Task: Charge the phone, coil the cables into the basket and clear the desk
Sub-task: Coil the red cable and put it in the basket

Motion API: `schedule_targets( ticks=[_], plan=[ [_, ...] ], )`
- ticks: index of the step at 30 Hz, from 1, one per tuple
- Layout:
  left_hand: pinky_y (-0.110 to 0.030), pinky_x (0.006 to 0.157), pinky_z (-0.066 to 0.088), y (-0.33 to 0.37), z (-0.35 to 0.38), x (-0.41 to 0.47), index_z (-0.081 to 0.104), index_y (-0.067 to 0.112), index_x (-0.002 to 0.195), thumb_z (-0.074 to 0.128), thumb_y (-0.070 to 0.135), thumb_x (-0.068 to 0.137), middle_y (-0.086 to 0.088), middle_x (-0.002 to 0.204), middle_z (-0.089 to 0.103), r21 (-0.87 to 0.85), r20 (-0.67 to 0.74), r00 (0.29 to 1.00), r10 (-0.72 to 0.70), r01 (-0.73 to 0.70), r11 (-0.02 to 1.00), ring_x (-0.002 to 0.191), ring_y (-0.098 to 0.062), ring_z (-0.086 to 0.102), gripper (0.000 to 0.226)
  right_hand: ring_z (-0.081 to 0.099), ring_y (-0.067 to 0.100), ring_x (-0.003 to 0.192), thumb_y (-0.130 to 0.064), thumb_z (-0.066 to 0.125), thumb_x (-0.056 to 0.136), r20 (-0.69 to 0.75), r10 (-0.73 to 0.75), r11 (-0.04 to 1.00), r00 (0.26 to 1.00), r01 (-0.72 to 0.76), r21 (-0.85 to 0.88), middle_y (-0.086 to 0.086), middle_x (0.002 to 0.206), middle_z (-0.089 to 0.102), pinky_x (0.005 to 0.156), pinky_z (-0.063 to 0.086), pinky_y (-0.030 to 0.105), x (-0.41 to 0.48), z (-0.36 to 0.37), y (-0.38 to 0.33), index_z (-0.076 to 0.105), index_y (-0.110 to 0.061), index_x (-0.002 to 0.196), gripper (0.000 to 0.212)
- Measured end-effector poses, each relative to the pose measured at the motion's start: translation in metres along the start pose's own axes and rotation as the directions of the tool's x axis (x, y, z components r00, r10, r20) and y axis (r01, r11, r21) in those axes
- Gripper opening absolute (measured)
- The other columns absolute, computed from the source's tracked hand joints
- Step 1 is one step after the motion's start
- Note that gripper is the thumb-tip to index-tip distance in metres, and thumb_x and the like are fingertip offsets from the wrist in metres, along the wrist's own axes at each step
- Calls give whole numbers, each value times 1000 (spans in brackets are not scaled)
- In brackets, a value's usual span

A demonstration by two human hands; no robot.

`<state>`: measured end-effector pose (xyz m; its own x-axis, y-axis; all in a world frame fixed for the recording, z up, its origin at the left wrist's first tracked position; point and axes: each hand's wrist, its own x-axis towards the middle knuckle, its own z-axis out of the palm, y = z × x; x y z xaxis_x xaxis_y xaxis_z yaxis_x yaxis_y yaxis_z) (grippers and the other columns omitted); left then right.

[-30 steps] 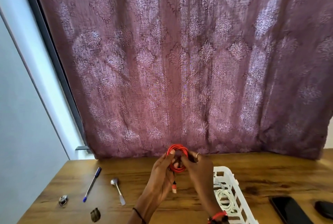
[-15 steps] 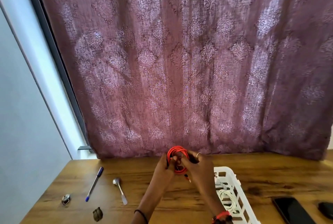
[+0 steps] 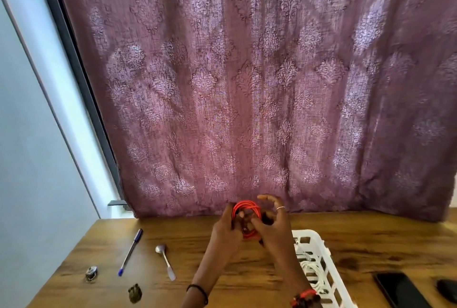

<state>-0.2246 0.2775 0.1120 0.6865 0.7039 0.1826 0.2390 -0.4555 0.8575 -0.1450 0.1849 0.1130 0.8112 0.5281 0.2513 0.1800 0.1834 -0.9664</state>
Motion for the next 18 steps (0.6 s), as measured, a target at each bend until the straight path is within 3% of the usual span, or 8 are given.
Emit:
schedule_targets(
  ticks=[2,5,6,8,9,13,15,18],
  plan=[
    [-10,67,39,1,-1,1,45,18,131,43,12,96,-7,116,64,14,1,1000,20,-21,1000,95,-14,59,36,70,18,80,0,72,75,33,14,997,999,-16,76,2,94,71,69,56,38,1,-1,-2,58,-27,103,41],
    [-1,66,39,1,-1,1,42,17,134,42,14,98,-2,119,59,-56,26,1000,-16,18,998,97,-12,56,36,68,15,82,7,65,79,93,71,971,993,-90,223,8,99,71,70,55,30,2,0,-4,59,-20,106,38],
    [-2,73,41,2,-2,1,42,15,134,41,12,98,-2,120,58,-95,41,999,-22,26,995,102,-14,56,36,67,16,82,9,62,80,119,95,955,988,-124,269,9,99,70,70,54,28,3,1,-4,59,-17,106,36],
    [-19,93,44,4,-3,1,46,10,130,42,9,98,-12,126,58,-190,89,996,-10,27,982,112,-19,55,33,66,16,78,11,56,82,175,161,891,971,-220,398,8,91,71,68,52,25,4,0,-4,61,-14,103,33],
    [-24,95,45,7,-4,-1,50,11,125,42,8,98,-13,124,59,-245,113,994,-5,33,969,111,-18,56,28,66,14,74,11,53,82,215,198,836,956,-279,472,6,85,72,63,54,24,4,-1,-4,62,-13,101,32],
    [-21,76,53,12,-6,-8,61,16,103,48,9,95,-2,97,68,-485,189,981,-33,122,866,89,-10,63,17,69,12,69,2,54,74,348,261,660,900,-430,616,6,78,73,59,57,26,6,-8,-3,66,-10,93,26],
    [-21,67,54,10,-7,-11,64,13,102,51,10,93,-1,89,71,-559,199,978,-58,161,814,82,-10,65,16,67,12,69,2,57,76,337,283,730,898,-430,531,7,79,72,59,56,24,8,-8,-3,66,-8,93,22],
    [-16,57,51,6,-6,-12,66,12,101,51,9,92,1,81,73,-605,174,982,-72,164,779,73,-6,68,17,64,14,71,1,63,81,150,298,900,943,-330,285,13,86,69,58,49,20,11,-3,0,61,-5,102,21]
  ],
)
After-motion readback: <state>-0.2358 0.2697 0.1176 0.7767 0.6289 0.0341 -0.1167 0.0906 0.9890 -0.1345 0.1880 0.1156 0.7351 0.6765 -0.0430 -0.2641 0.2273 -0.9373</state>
